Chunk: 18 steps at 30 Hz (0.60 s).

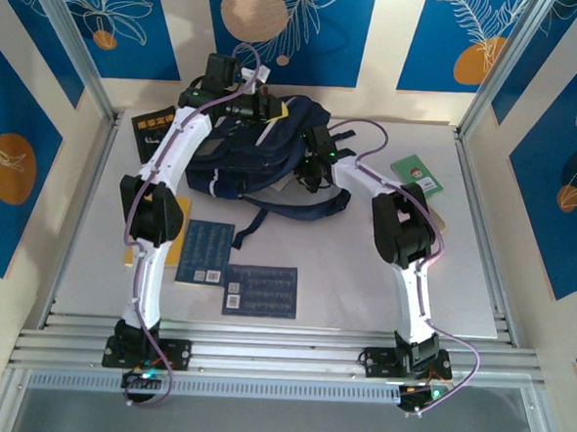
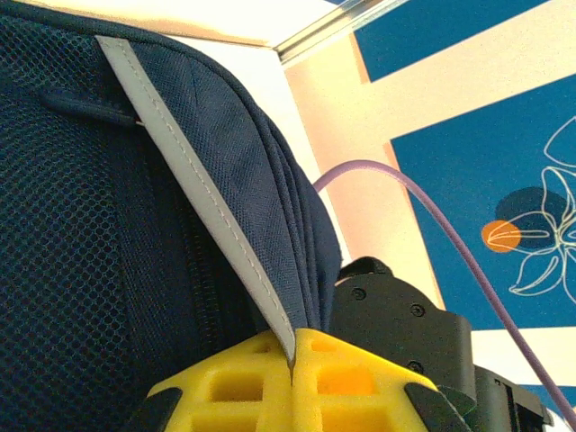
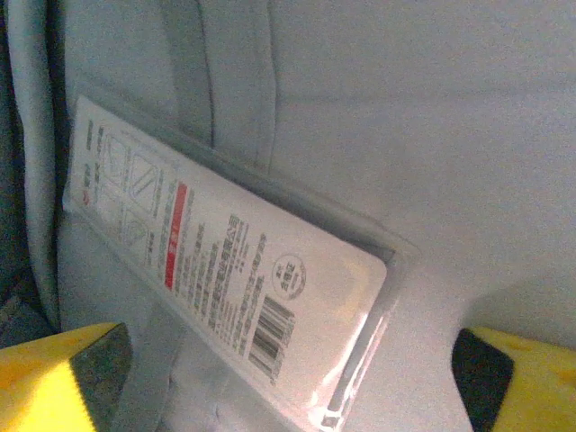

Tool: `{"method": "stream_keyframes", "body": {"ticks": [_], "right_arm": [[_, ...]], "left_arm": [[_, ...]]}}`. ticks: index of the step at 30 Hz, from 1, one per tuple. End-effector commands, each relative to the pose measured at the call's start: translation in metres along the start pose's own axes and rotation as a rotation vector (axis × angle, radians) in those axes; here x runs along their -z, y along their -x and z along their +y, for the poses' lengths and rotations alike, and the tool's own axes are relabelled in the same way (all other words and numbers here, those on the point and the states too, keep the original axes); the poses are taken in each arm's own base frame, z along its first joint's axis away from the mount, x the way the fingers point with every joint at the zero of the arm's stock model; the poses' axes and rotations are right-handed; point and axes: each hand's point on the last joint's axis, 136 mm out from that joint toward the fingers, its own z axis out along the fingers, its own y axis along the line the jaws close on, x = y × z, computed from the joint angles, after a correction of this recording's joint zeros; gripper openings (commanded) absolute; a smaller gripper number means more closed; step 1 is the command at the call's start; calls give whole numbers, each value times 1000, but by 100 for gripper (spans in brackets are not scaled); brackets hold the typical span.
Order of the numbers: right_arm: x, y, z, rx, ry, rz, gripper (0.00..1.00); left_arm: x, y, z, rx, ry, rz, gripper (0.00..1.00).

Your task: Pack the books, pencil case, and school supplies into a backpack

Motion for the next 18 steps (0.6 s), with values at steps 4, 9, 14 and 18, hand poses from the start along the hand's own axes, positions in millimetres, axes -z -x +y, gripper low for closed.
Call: {"method": "stream_keyframes", "body": {"ticks": [4, 9, 14, 18], "right_arm": [[78, -9, 41, 242, 127, -10, 96], [133, -40, 41, 343, 227, 18, 94], [174, -81, 23, 401, 288, 49, 91], [204, -87, 1, 407, 276, -27, 90]], "left_arm": [[33, 15, -83, -171, -196, -50, 0], [24, 10, -78, -155, -188, -34, 0], [11, 2, -64, -136, -145, -9, 0], [2, -6, -52, -121, -107, 14, 0]]}}
